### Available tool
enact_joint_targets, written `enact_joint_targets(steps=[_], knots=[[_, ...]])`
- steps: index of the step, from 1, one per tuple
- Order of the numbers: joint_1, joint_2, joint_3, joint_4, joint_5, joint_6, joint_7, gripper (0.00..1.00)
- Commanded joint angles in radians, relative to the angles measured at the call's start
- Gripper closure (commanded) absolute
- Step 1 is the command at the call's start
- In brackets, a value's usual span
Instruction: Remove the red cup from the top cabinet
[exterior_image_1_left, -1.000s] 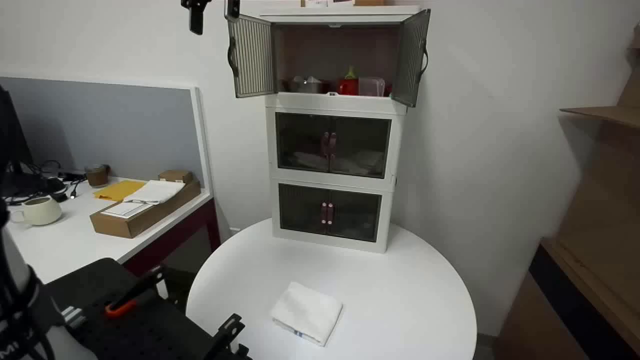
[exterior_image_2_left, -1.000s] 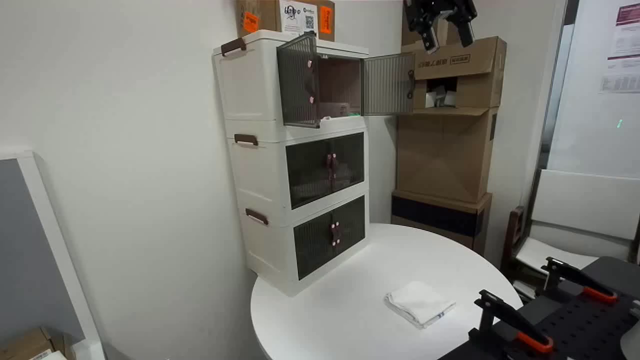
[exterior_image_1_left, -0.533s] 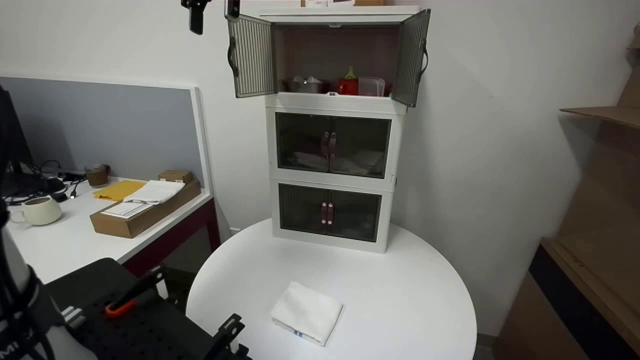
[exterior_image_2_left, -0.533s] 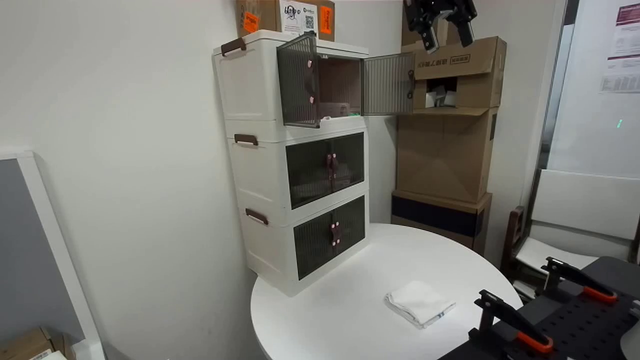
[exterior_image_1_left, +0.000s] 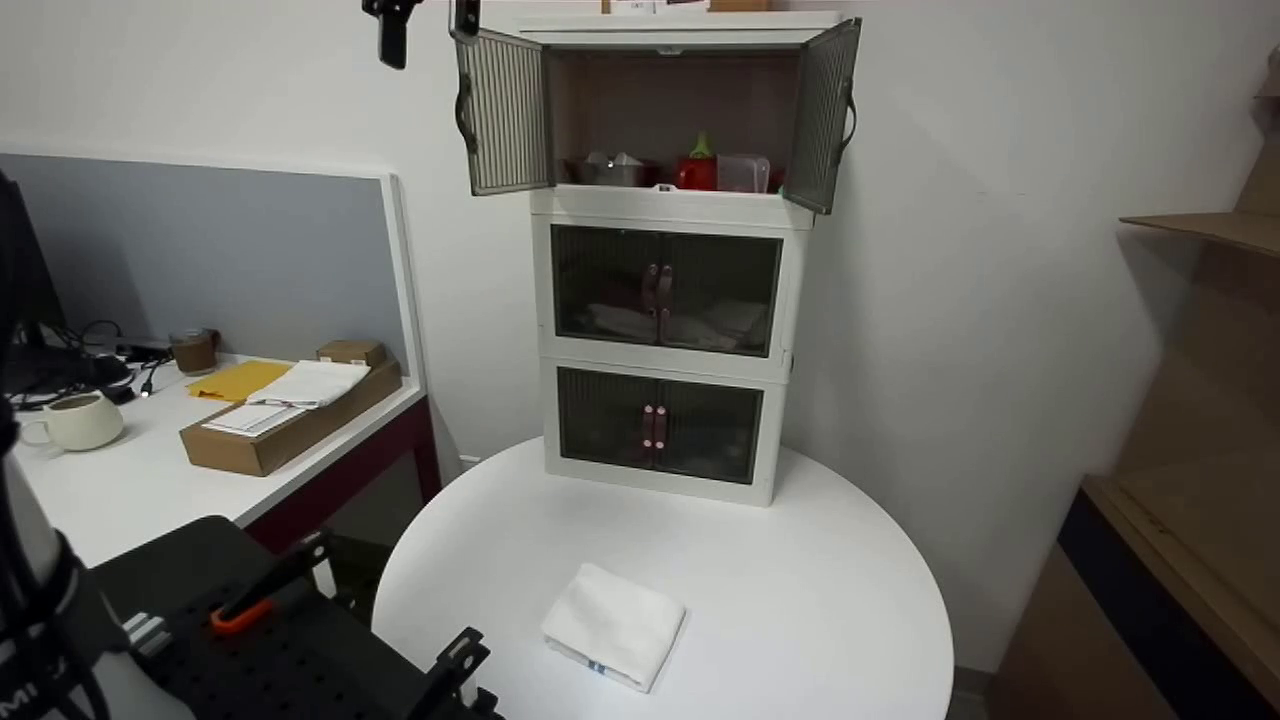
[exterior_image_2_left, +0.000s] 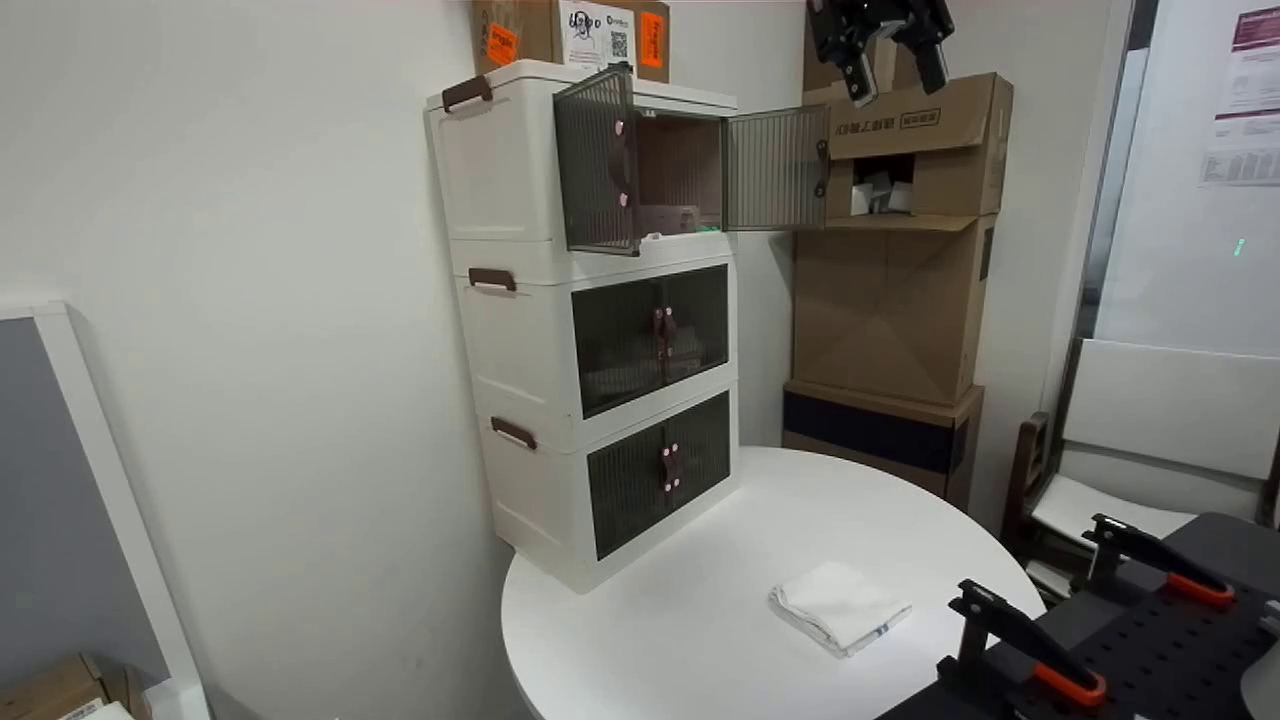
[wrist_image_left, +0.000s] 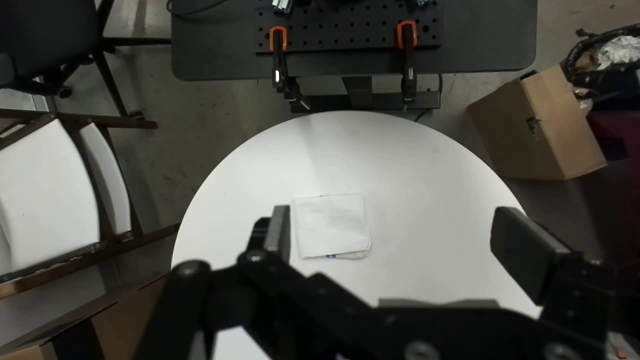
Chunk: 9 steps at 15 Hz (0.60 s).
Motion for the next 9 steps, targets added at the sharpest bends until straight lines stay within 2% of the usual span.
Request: enact_joint_targets(steps=[1,4,9], knots=[[0.022,0.002,-0.018,0.002,-0.005,-0.002,0.006,0.0],[0.016,-0.008,-0.001,-0.015,-0.086,0.076,0.041,0.0],[0.011,-0.001,-0.008,-0.045,-0.291,0.357,0.033,0.0]])
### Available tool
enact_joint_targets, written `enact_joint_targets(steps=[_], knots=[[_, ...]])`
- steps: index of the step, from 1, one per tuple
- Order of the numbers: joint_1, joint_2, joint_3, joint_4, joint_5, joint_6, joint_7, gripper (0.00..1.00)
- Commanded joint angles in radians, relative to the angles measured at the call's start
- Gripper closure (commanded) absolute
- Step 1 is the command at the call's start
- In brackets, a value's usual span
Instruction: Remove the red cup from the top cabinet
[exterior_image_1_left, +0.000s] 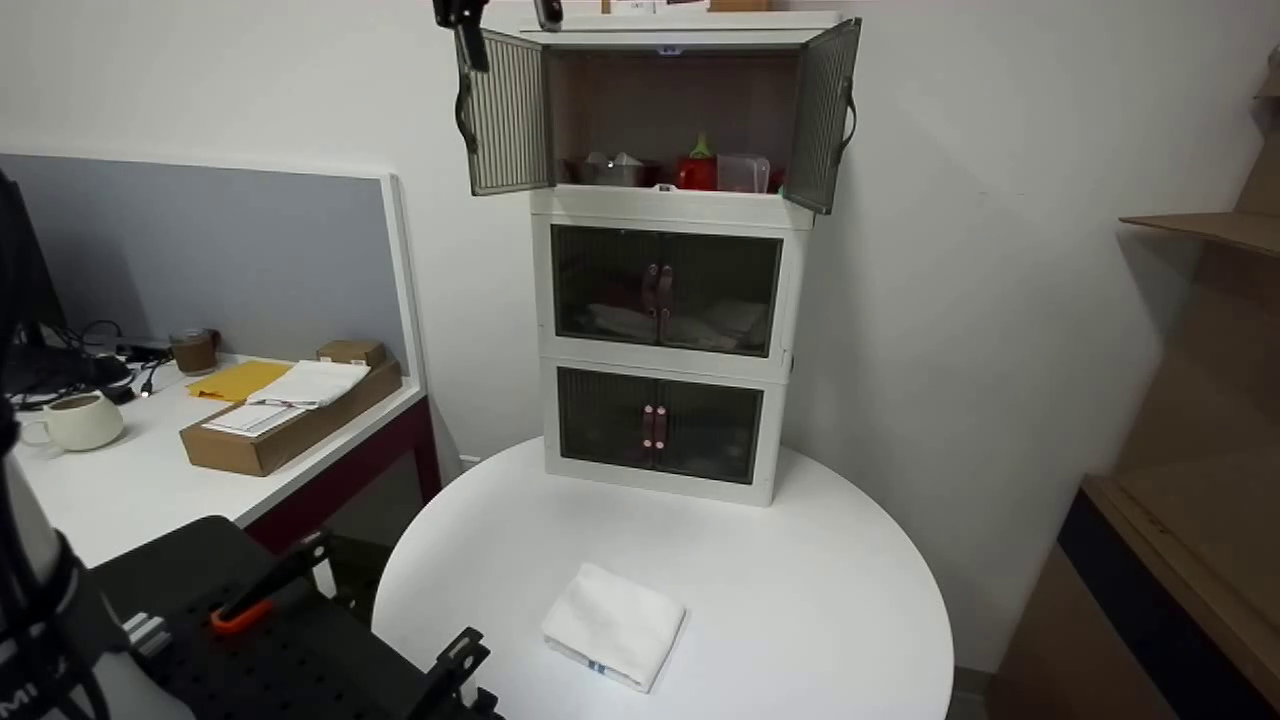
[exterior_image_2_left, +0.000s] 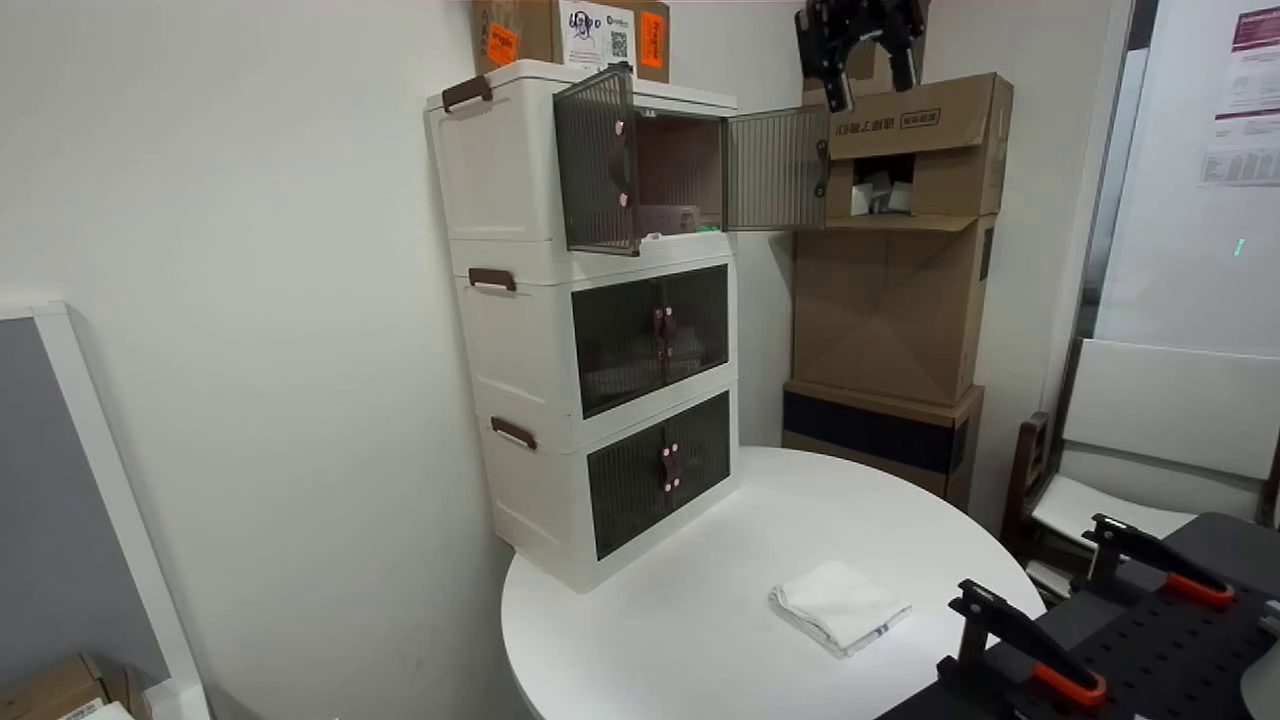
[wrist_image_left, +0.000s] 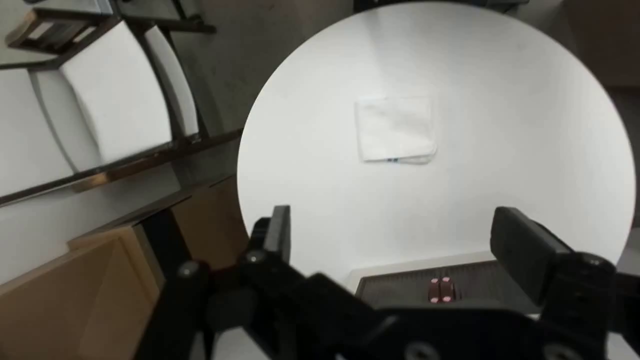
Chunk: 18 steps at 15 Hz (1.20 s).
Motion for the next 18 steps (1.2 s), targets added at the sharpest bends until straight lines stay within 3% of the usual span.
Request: enact_joint_targets(steps=[1,7,10,15,18], knots=[[0.0,0.004,-0.017,-0.04,-0.136,0.202,0.01,0.0],[-0.029,0.096,-0.144,-0.092,-0.065,0.684,-0.043,0.0],[-0.023,0.172,-0.209,-0.088,0.048,0.893,-0.19,0.0],[-0.003,0.292,-0.237,-0.037,0.258,0.991,-0.498,0.0],[-0.017,0.355,-0.219,0.013,0.282,1.005,-0.485,0.0]])
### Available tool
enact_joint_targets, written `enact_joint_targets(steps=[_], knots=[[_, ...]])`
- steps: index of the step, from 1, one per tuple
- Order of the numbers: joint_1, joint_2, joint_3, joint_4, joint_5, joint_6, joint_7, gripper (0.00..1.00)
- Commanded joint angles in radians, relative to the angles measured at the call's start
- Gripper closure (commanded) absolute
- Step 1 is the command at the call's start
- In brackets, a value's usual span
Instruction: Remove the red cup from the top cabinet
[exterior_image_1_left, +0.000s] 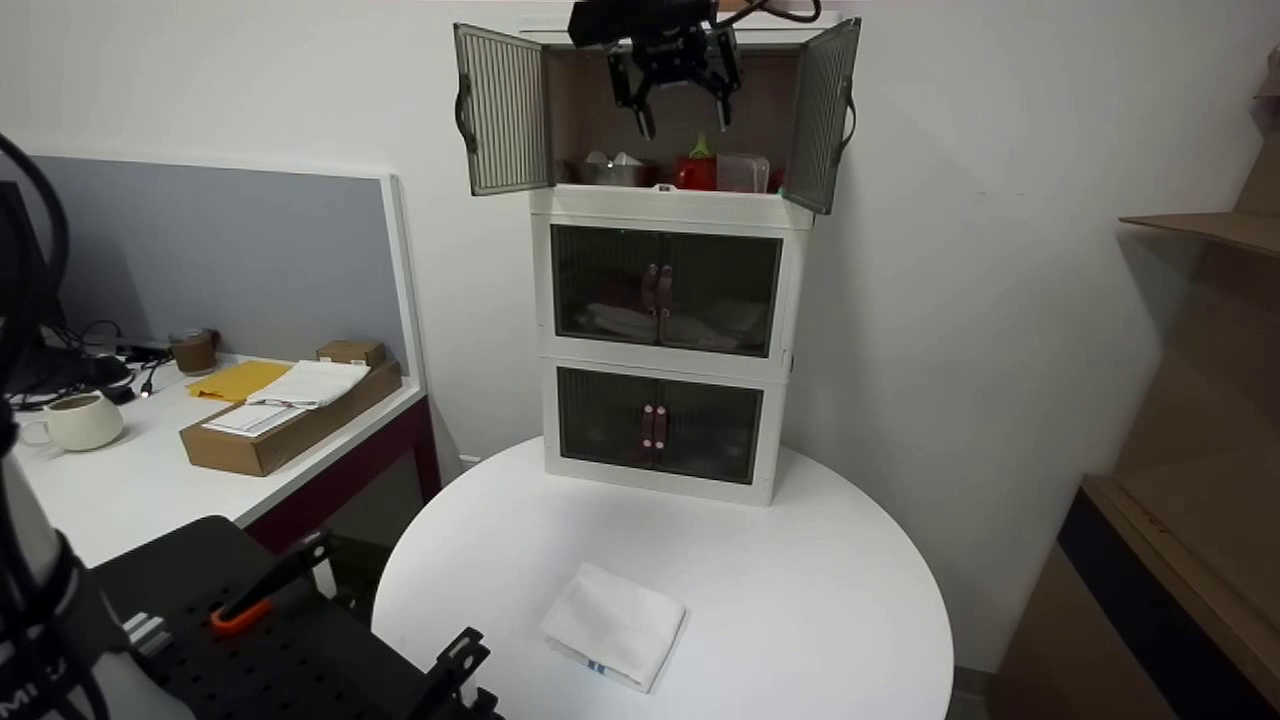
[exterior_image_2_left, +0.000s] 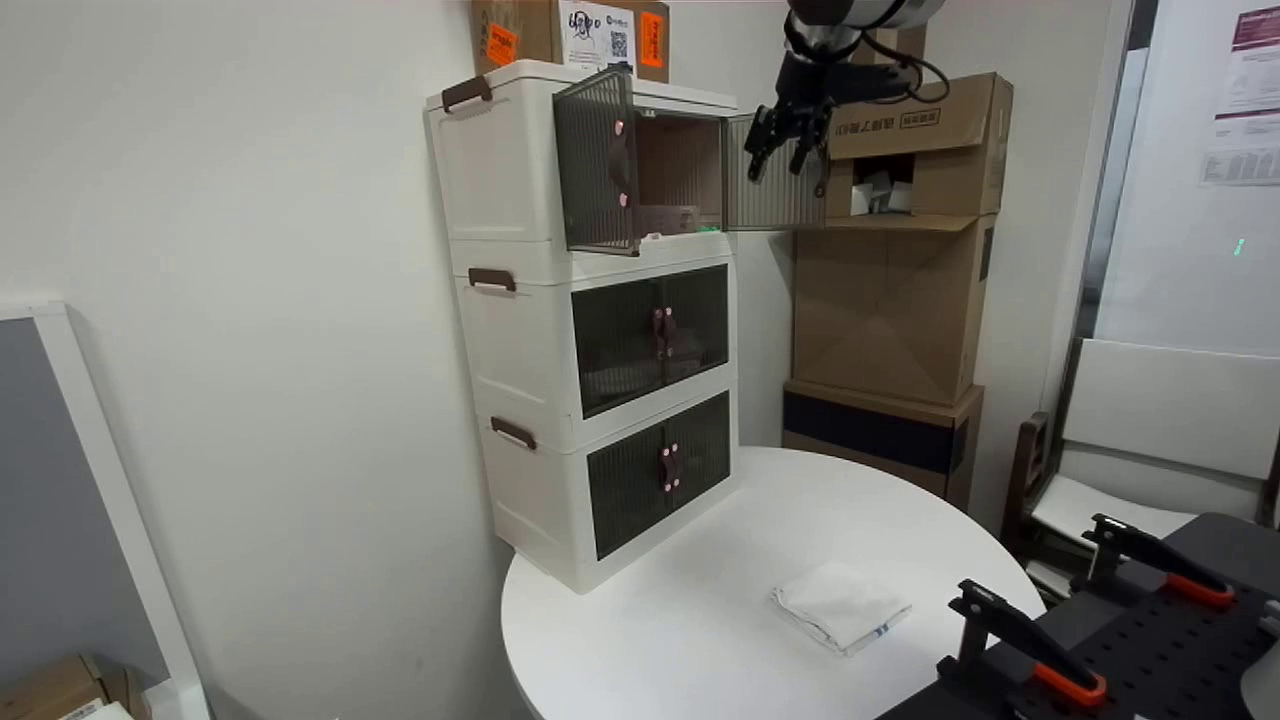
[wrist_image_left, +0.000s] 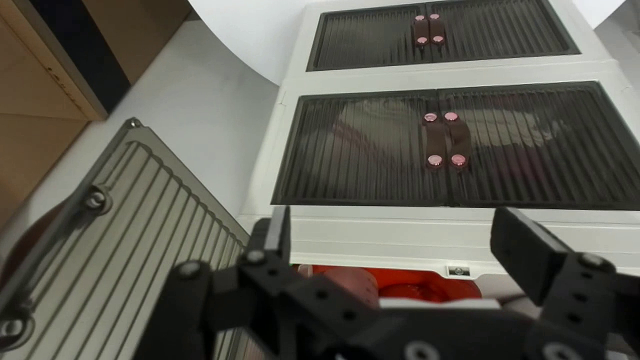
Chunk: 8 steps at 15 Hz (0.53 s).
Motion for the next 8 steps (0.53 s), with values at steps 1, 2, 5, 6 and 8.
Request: enact_joint_targets(steps=[1,2,5,6,8], knots=[[0.0,0.086,0.01,0.084,0.046,0.03,0.018,0.0],[0.001,0.105,0.015,0.101,0.067,0.033,0.032,0.0],[0.002,0.156,0.035,0.148,0.134,0.047,0.074,0.0],[0.002,0.168,0.044,0.159,0.16,0.057,0.102,0.0],[0.003,0.186,0.06,0.174,0.221,0.09,0.163,0.0]])
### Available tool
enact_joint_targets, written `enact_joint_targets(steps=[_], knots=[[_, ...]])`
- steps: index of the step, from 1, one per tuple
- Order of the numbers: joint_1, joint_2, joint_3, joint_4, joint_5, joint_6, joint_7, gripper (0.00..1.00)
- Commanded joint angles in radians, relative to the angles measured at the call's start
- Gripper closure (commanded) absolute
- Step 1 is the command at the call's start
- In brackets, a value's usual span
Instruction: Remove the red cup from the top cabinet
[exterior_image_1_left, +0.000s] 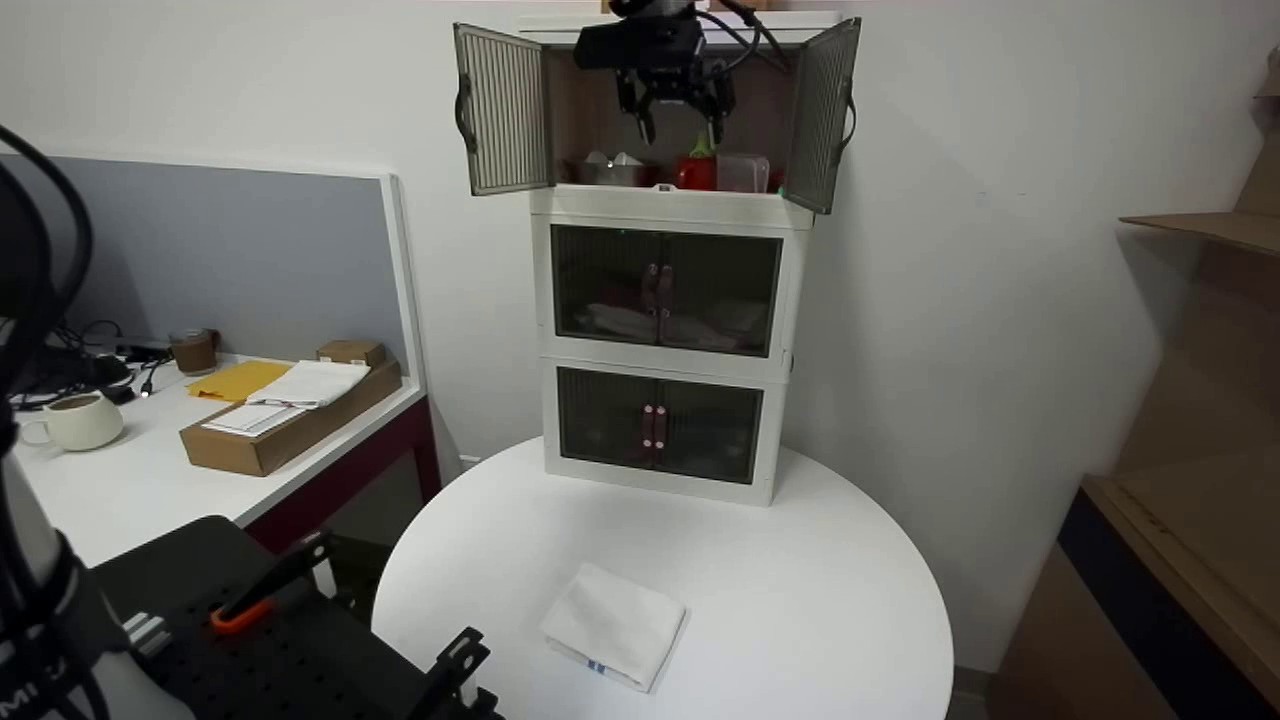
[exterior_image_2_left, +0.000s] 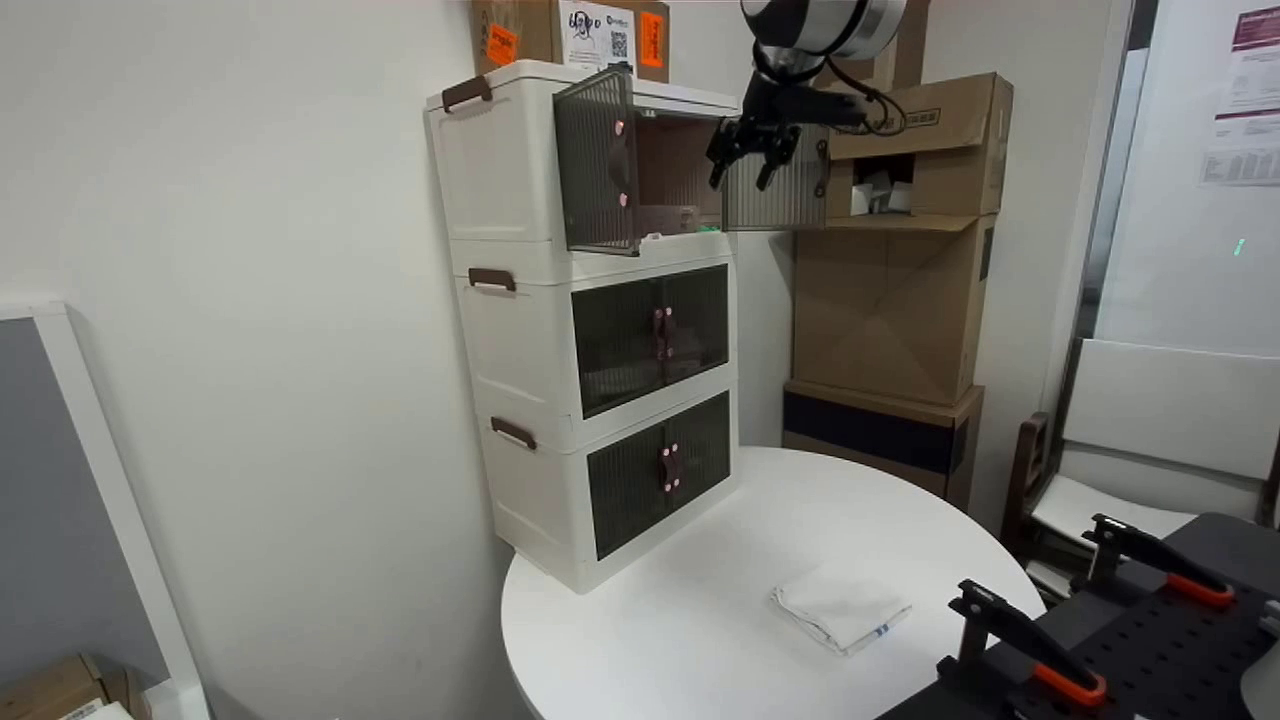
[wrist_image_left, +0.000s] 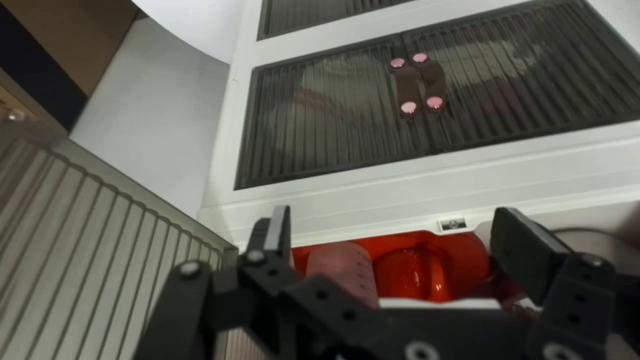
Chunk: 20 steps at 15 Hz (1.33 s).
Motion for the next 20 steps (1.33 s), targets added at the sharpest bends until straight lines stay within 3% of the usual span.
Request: enact_joint_targets(steps=[1,6,14,20], knots=[[0.003,0.053,0.026,0.061,0.098,0.055,0.114,0.0],[0.009,0.106,0.044,0.107,0.154,0.113,0.281,0.0],[0.008,0.098,0.043,0.07,0.113,0.094,0.296,0.0],[0.019,0.128,0.064,0.062,0.129,0.158,0.286,0.0]])
